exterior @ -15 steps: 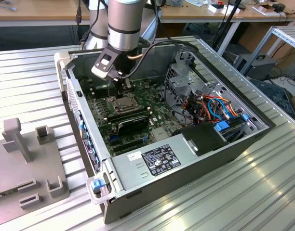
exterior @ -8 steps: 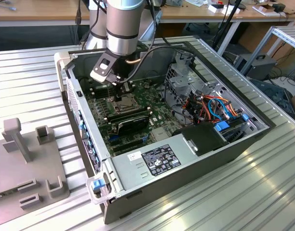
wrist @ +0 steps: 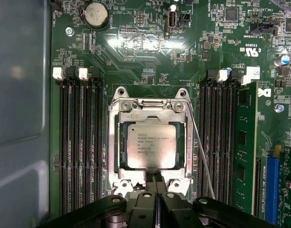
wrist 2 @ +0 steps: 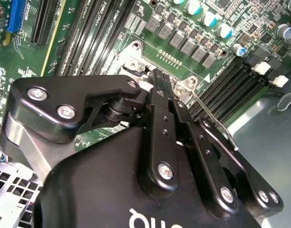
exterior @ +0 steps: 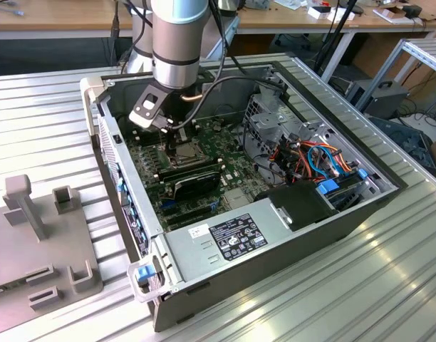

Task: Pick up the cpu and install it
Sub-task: 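Close the cpu cover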

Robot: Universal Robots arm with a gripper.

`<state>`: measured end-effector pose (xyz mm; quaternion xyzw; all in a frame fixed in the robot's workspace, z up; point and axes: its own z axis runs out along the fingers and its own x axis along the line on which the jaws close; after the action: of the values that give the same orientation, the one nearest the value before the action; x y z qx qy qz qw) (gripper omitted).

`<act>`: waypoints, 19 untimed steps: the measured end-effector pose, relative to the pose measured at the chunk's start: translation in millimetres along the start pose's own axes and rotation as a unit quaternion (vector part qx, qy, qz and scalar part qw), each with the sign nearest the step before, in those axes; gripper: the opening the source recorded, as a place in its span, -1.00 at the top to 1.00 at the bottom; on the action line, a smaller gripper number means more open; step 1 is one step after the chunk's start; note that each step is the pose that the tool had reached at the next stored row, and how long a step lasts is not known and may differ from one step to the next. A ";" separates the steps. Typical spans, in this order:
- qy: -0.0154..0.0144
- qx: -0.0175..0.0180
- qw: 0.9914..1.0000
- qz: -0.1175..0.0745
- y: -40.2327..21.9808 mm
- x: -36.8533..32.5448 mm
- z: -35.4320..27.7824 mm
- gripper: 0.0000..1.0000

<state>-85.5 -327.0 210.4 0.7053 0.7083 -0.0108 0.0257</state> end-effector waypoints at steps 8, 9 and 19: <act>0.000 0.000 1.000 0.000 -1.6 0.1 4.0 0.79; 0.000 0.000 1.000 0.000 -1.7 0.2 4.2 0.79; 0.000 0.000 1.000 0.000 -1.9 0.3 5.6 0.79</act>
<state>-87.3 -327.0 204.7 0.7053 0.7084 -0.0109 0.0257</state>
